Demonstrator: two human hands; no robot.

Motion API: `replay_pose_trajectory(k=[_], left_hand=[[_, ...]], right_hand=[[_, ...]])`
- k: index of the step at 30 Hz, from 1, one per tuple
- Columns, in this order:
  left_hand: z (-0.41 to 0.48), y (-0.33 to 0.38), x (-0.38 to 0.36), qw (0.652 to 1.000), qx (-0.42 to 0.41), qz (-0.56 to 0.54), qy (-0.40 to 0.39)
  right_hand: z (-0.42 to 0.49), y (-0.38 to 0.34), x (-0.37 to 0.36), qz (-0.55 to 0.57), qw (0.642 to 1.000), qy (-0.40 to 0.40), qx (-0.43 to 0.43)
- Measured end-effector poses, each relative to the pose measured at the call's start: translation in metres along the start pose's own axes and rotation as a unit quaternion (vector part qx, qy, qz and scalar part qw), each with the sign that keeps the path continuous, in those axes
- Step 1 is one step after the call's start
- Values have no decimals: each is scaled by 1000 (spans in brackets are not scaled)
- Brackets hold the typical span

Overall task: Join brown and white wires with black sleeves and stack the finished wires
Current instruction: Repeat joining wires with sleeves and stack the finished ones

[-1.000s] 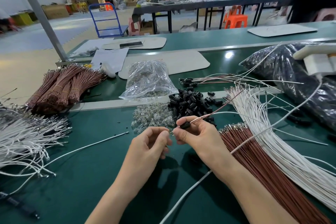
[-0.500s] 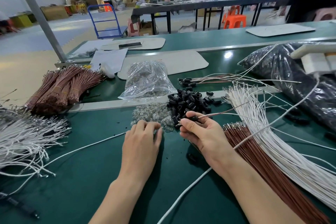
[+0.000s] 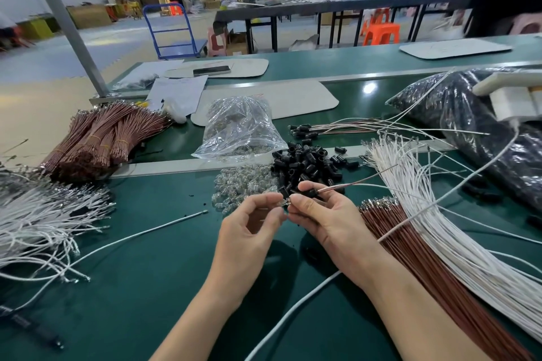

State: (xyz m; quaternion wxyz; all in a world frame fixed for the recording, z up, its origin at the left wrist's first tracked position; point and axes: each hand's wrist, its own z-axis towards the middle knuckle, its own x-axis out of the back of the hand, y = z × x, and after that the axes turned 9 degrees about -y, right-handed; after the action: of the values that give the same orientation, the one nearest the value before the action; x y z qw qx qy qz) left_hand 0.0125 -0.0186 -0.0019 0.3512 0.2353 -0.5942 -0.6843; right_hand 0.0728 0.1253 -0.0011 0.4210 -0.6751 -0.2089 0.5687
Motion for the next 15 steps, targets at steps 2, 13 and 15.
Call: replay_pose_trajectory(k=[2, 13, 15], left_hand=[[0, 0, 0, 1000, -1, -3, -2], [0, -4, 1, 1000, -12, -4, 2], [0, -4, 1, 1000, -14, 3, 5]], right_hand=[[0, 1, 0, 0, 1000, -4, 2], [-5, 0, -2, -58, 998, -14, 10], [-4, 0, -1, -64, 998, -12, 9]])
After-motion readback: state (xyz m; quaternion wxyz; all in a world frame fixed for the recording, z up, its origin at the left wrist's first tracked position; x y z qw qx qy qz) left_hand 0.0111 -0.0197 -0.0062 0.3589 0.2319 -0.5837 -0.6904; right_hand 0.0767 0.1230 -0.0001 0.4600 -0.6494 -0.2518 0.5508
